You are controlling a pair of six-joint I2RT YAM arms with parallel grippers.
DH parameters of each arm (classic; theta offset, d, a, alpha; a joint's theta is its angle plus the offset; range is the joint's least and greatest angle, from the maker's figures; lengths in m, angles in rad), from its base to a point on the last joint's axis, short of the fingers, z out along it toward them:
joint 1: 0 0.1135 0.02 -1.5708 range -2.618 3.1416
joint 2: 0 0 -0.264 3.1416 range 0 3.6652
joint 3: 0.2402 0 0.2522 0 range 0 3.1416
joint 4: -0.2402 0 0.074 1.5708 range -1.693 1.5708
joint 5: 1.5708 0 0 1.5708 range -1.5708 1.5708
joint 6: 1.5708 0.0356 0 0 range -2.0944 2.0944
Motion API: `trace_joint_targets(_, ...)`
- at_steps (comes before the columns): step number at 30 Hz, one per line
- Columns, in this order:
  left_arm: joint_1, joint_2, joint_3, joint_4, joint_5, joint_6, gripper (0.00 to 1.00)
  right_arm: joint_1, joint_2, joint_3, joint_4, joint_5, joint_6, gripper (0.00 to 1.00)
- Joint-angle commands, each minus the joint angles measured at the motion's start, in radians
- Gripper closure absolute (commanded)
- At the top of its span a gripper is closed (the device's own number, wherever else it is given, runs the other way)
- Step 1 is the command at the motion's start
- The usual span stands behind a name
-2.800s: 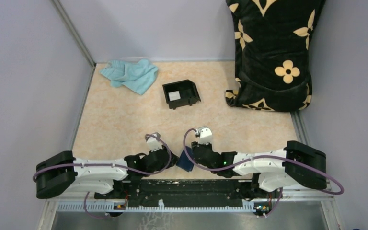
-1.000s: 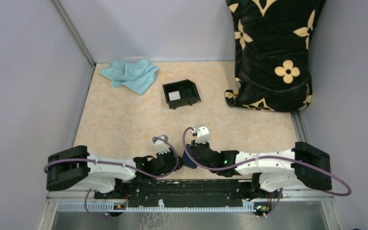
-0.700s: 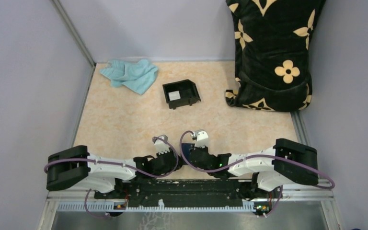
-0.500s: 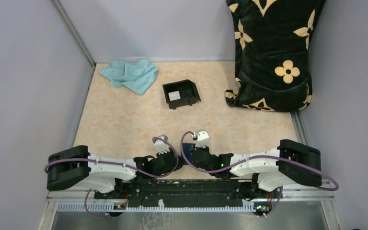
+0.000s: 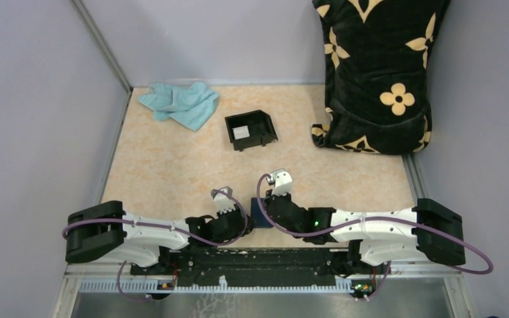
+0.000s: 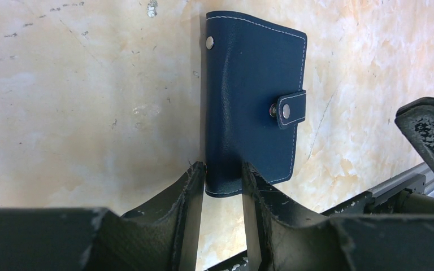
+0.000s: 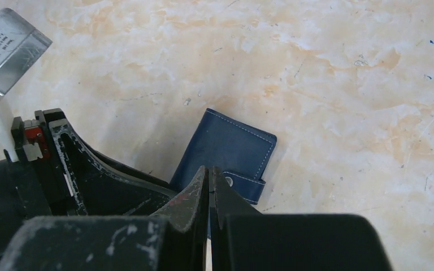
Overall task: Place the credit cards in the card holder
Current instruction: Close the card holder at the center of the board.
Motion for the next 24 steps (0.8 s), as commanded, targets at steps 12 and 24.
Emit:
trace_joint_targets(12,-0.004,0.039,-0.011,-0.11,0.016,0.012,0.62,-0.086,0.361,-0.108,0.371,-0.185,0.109,1.0)
trace_joint_targets(24,-0.005,0.035,-0.013,-0.11,0.014,0.005,0.62,-0.083,0.185,-0.05,0.264,-0.081,0.017,1.0)
